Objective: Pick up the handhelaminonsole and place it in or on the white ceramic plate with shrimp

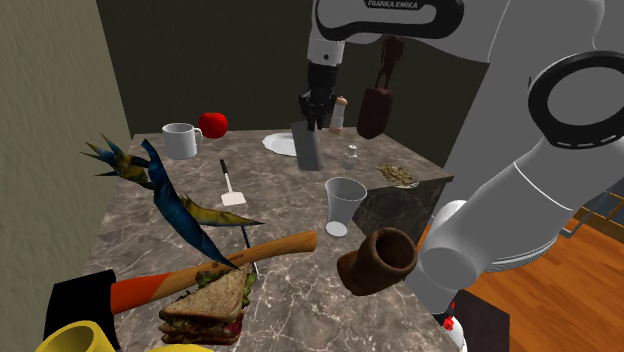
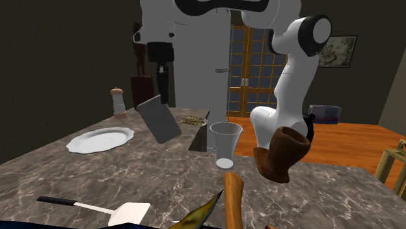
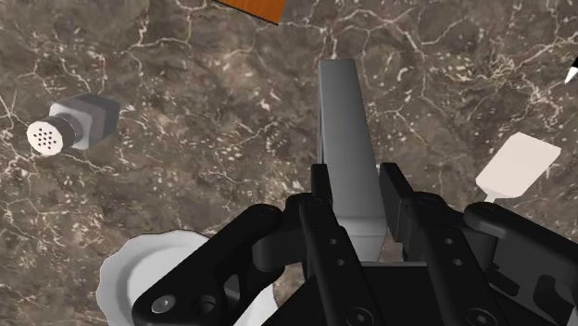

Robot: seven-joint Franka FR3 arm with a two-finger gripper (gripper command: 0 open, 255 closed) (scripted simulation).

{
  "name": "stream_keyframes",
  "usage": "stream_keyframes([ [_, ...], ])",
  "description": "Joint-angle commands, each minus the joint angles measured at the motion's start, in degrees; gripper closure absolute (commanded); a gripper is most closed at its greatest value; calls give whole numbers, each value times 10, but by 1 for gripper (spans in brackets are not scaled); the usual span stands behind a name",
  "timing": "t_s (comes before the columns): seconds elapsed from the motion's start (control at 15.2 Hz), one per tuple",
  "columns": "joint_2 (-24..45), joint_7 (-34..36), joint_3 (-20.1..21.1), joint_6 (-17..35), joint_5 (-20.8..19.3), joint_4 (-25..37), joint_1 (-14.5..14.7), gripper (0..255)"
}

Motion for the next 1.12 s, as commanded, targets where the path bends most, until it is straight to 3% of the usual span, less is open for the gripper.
stream_keyframes([
  [0.0,3,1,1,-16,0,19,0,255],
  [0.13,6,1,1,-28,1,34,1,255],
  [1.06,-79,-176,-125,-89,-67,18,-59,255],
])
